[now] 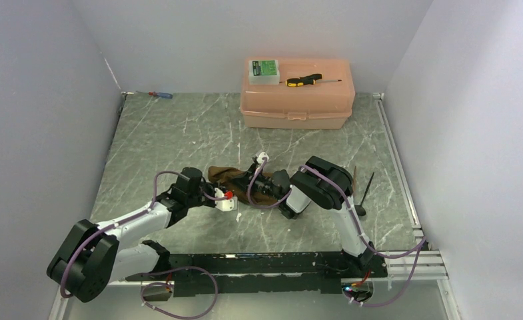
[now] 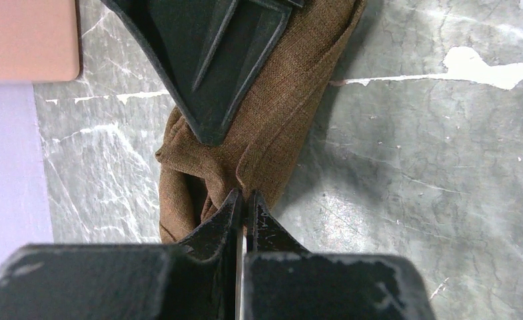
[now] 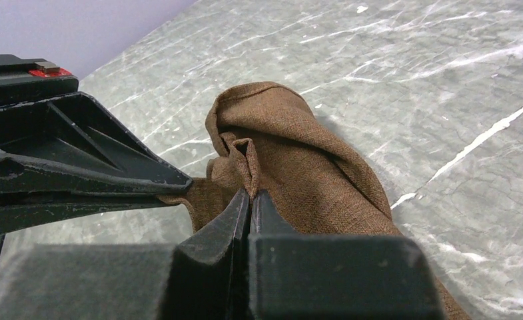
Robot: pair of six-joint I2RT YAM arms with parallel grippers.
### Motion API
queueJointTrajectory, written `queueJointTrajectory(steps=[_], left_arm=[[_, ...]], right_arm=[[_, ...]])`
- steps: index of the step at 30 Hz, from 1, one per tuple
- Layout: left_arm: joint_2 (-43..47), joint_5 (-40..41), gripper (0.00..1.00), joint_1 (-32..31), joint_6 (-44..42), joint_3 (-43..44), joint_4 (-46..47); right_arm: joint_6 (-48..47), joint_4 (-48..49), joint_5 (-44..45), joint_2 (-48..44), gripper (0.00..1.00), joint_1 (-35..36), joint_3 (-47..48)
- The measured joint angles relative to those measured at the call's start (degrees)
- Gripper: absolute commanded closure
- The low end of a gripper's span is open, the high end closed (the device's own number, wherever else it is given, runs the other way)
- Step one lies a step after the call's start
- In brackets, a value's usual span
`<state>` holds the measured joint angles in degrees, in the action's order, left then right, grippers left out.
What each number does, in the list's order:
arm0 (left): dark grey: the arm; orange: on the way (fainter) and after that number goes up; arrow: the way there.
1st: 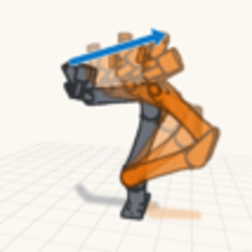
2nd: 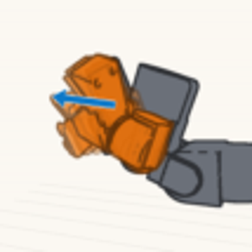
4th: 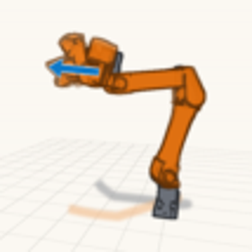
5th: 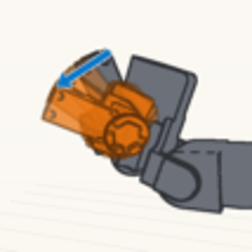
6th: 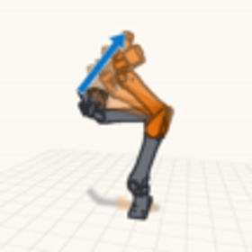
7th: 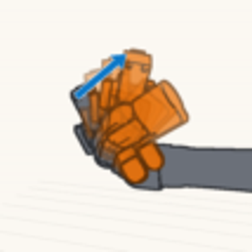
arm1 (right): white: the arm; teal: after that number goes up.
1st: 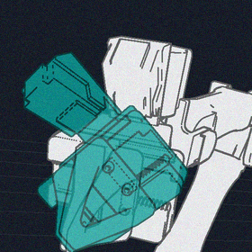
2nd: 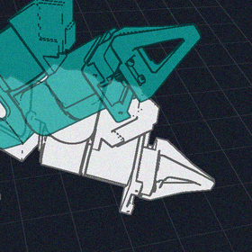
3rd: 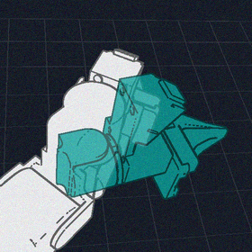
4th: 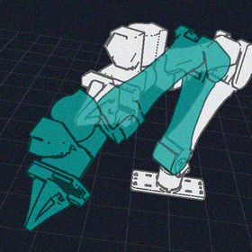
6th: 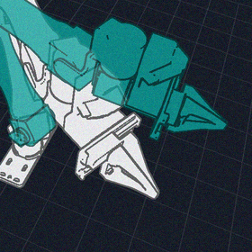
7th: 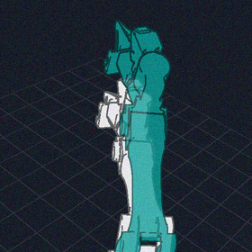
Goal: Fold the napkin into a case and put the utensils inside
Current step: Fold the 2/3-rectangle-folded napkin at the center of the board.
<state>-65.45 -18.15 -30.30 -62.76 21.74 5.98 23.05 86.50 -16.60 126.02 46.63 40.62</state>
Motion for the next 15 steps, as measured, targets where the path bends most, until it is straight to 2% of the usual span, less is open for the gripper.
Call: queueJointTrajectory(steps=[15], left_arm=[[-1.2,0.1,0.97,0.0,1.2,0.0,0.7]], right_arm=[[1.7,0.2,-8.7,0.2,1.00,0.3,-0.2]])
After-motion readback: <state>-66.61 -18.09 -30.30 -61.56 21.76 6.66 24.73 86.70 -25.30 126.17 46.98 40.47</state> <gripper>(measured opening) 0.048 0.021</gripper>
